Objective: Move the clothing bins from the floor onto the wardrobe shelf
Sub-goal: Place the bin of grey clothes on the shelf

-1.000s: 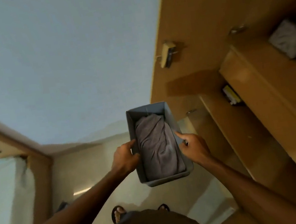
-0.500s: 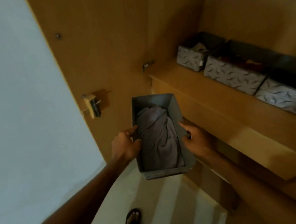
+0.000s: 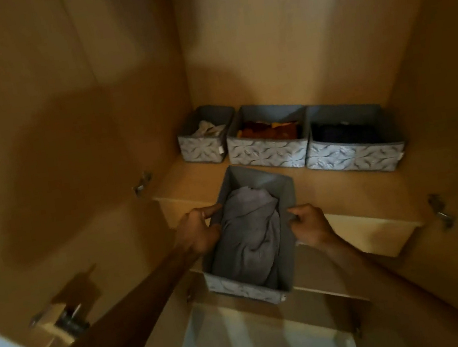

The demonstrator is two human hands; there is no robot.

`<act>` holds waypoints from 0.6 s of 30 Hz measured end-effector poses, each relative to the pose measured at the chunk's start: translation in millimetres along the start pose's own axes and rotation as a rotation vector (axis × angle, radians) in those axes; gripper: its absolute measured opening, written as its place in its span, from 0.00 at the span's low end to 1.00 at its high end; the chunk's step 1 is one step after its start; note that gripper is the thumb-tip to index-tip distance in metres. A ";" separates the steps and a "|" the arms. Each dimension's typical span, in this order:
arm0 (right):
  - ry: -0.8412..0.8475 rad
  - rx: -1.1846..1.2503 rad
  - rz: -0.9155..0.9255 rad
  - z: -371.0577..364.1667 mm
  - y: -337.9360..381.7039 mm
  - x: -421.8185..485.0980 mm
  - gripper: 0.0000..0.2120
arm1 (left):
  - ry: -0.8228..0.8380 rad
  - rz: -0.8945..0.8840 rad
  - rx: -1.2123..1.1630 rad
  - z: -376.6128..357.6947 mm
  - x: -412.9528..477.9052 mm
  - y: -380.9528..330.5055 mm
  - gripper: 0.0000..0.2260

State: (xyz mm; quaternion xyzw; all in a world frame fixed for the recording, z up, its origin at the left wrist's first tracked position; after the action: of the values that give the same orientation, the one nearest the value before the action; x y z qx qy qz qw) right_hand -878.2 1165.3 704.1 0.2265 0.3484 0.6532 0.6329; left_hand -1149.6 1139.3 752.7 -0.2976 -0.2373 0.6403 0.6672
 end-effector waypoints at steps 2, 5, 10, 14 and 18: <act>-0.077 0.035 -0.066 17.2 -11.4 4.6 0.08 | 0.015 -0.069 -0.006 -0.4 21.7 -17.5 0.14; -0.195 0.188 -0.176 48.5 -32.0 4.8 0.10 | 0.098 -0.127 0.008 -15.6 55.7 -40.1 0.14; -0.312 0.621 -0.333 71.8 -82.0 6.3 0.10 | 0.120 -0.145 0.014 -53.7 91.3 -60.0 0.13; -0.431 0.765 -0.359 93.7 -103.9 8.2 0.11 | 0.147 -0.085 -0.189 -90.5 107.2 -85.8 0.16; -0.374 0.748 -0.370 102.9 -109.3 16.6 0.14 | 0.315 -0.022 -0.246 -132.7 123.8 -105.7 0.14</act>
State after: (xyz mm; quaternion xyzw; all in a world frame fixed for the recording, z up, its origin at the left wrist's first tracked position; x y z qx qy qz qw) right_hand -730.9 1194.2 687.9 0.4874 0.4746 0.3064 0.6658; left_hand -973.2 1249.9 724.6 -0.4706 -0.2097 0.5448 0.6616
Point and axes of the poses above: each hand's wrist, its own x-axis towards the middle knuckle, its own z-axis out of the back of the hand, y = z × x, the point moved 10 cm from there along x, towards the middle knuckle, and after that the axes turned 9 degrees about y, right-handed, at the moved point
